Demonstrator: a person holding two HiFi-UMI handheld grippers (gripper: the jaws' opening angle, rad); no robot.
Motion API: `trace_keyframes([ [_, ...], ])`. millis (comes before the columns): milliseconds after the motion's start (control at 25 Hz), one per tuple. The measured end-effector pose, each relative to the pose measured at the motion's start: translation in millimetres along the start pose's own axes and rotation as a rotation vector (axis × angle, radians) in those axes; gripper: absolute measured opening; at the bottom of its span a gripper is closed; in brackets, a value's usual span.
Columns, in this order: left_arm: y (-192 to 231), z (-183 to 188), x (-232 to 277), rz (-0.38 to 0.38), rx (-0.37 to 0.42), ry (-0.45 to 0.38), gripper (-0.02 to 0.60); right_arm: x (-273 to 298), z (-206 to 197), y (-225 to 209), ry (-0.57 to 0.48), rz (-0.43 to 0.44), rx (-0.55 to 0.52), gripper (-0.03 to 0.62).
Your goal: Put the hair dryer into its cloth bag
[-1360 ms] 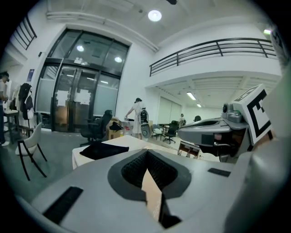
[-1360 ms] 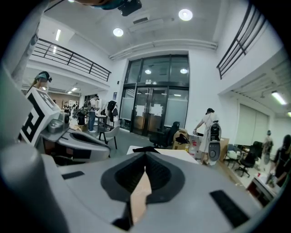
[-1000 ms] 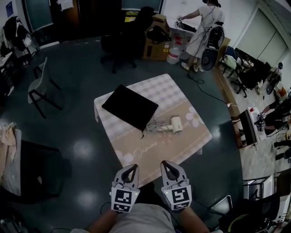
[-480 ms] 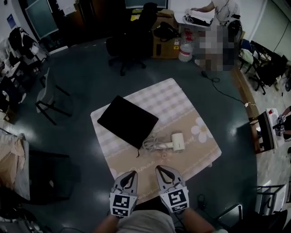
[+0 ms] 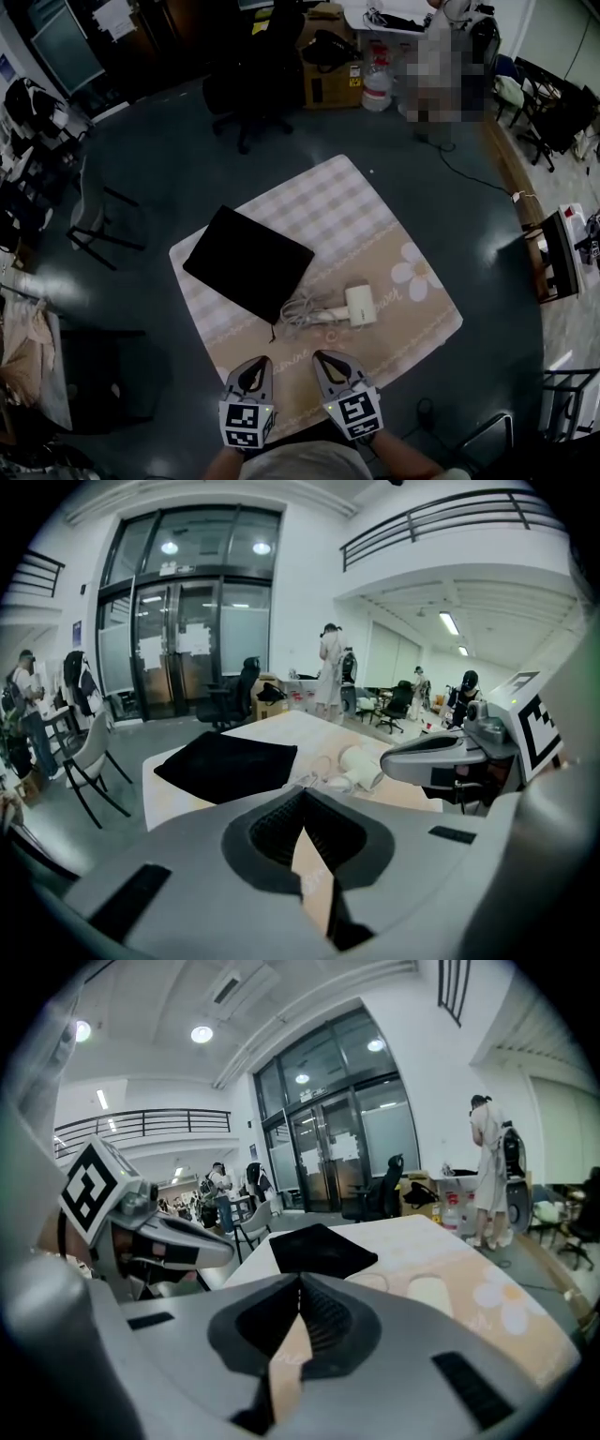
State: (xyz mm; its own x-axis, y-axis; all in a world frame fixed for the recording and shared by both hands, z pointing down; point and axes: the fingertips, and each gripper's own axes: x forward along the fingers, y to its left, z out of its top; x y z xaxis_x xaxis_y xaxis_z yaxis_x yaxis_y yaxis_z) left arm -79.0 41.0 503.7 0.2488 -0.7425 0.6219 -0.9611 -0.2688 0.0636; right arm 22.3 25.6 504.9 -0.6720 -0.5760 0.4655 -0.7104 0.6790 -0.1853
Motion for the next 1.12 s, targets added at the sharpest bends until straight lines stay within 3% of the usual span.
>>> trace_keyframes([
  [440, 48.8, 7.4, 66.7, 0.032, 0.093, 0.077, 0.008, 18.4, 1.1, -15.6, -0.016, 0.006, 0.032, 0.015],
  [640, 29.4, 7.9, 102.7, -0.009, 0.166, 0.122, 0.008, -17.6, -25.8, -41.2, -0.002, -0.047, 0.048, 0.015],
  [880, 38.6, 17.8, 145.0, -0.102, 0.184, 0.208, 0.008, -17.6, -28.1, -57.1, 0.000, -0.114, 0.100, 0.015],
  [1040, 10.4, -17.6, 155.5, -0.194, 0.242, 0.345, 0.011, -51.0, -54.6, -60.9, -0.017, -0.164, 0.135, 0.015],
  [1120, 14.9, -18.1, 168.5, -0.233, 0.224, 0.403, 0.017, -52.0, -56.7, -65.3, -0.019, -0.184, 0.158, 0.015],
])
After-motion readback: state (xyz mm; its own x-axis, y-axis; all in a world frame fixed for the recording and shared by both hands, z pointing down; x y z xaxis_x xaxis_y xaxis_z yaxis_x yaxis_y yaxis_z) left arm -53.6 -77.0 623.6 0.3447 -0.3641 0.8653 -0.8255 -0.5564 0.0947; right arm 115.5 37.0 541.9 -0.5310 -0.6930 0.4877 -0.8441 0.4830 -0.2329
